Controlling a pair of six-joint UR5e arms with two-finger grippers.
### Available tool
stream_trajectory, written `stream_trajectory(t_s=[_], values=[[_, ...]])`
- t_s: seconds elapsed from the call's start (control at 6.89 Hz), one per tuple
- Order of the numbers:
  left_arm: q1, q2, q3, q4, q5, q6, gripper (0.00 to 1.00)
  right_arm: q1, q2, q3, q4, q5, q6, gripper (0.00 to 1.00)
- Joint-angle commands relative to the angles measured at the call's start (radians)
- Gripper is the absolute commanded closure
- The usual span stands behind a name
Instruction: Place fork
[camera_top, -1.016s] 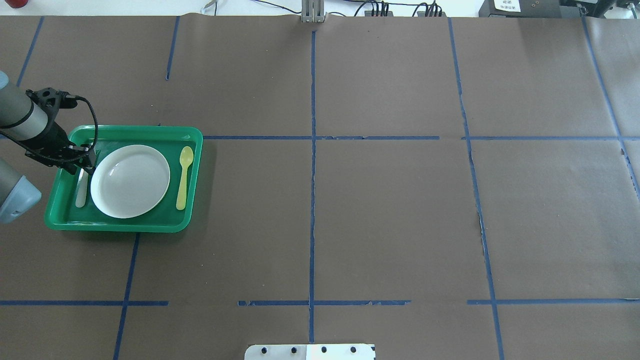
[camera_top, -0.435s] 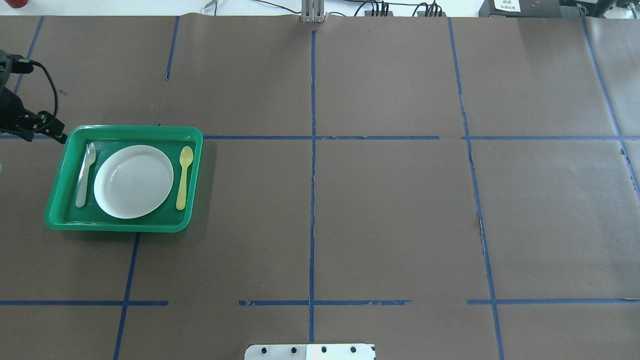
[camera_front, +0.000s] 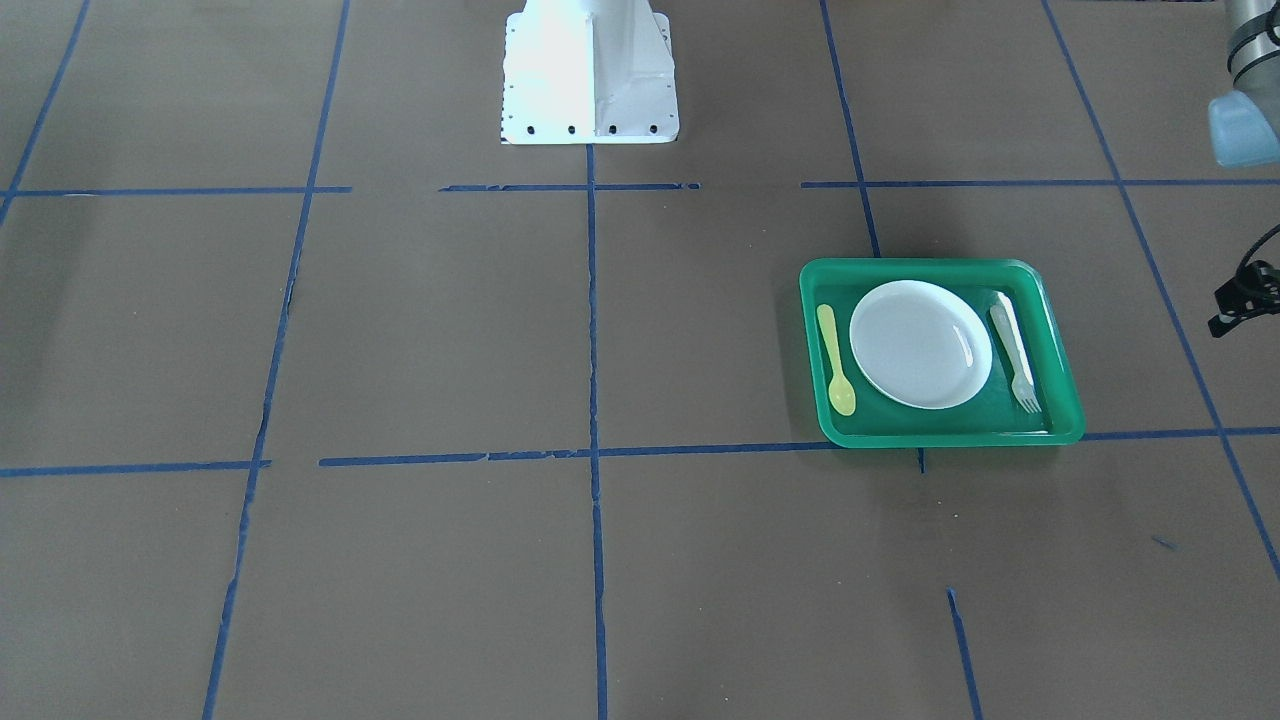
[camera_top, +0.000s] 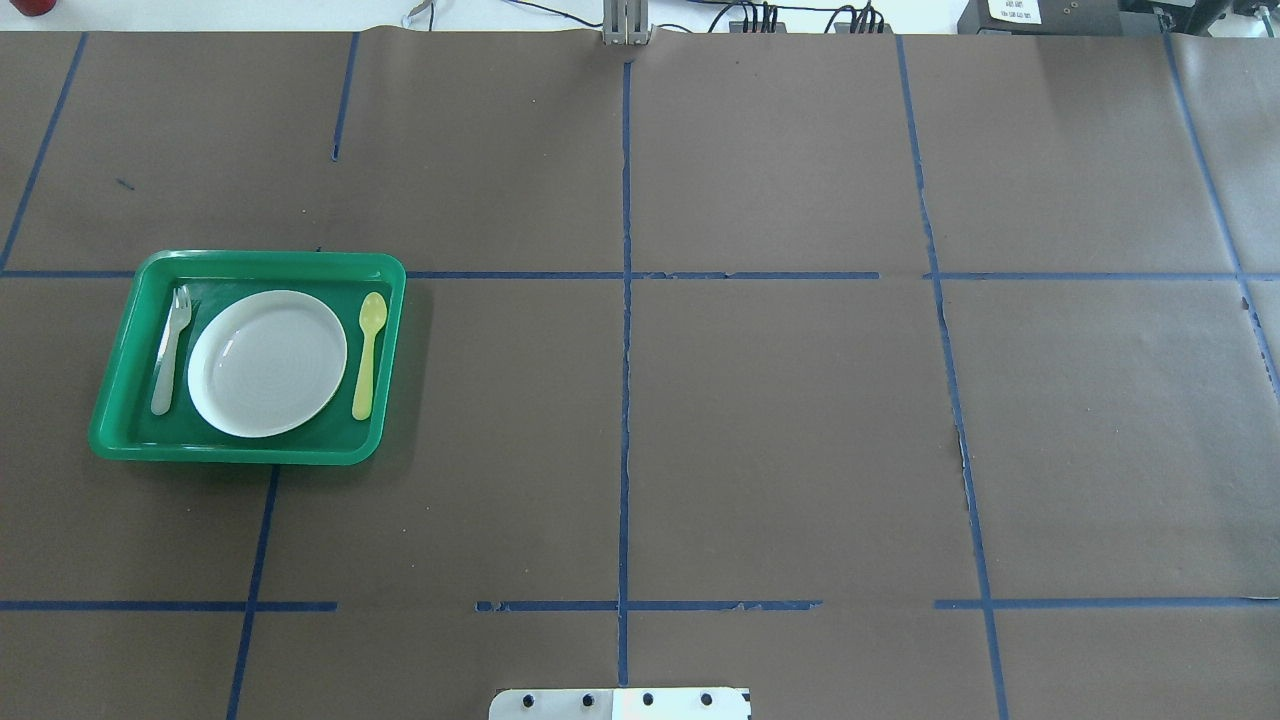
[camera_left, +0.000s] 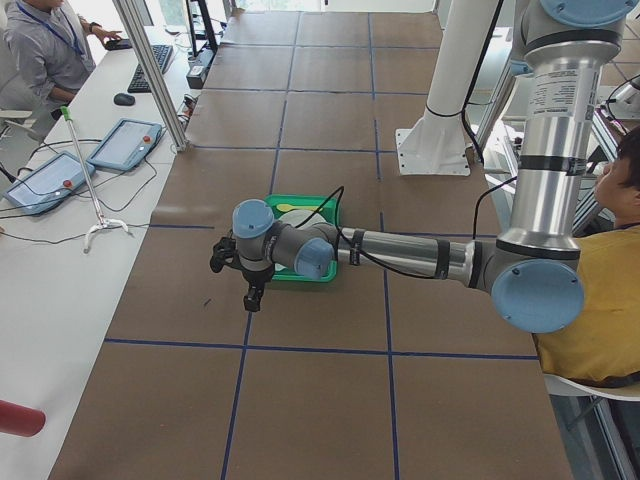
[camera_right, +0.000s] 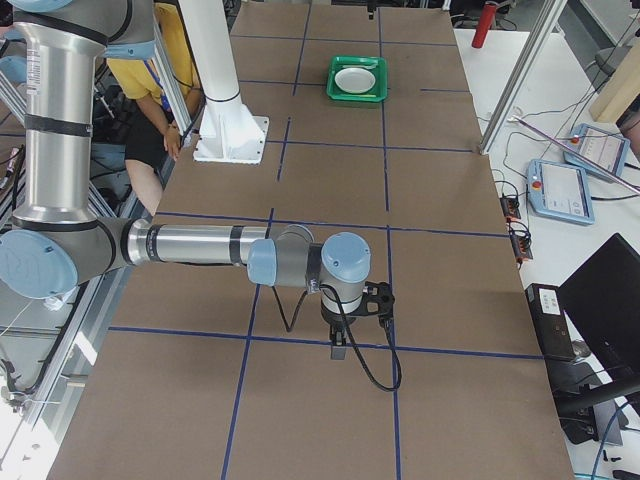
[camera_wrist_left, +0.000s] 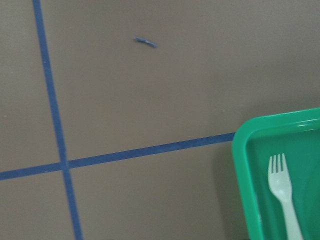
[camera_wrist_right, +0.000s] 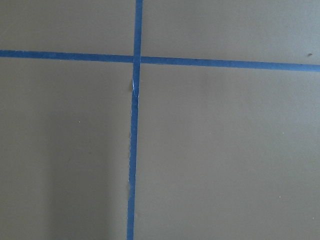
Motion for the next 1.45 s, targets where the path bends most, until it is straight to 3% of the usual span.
stream_trajectory(t_s=[0.0, 0.15, 0.29, 1.31], values=[[-0.161, 0.009, 0.024, 0.123, -0.023, 0.184, 0.12, 0.000, 0.000, 0.000, 0.000, 0.000, 0.000, 0.00], [-0.183, 0.002, 0.021, 0.204, -0.078, 0.188, 0.12, 0.000, 0.000, 0.000, 0.000, 0.000, 0.000, 0.00], [-0.183, 0.004, 0.020, 0.209, -0.082, 0.188, 0.01, 0.000, 0.000, 0.000, 0.000, 0.000, 0.000, 0.00], [-0.183, 0.030, -0.005, 0.216, -0.083, 0.186, 0.00, 0.000, 0.000, 0.000, 0.000, 0.000, 0.001, 0.00]])
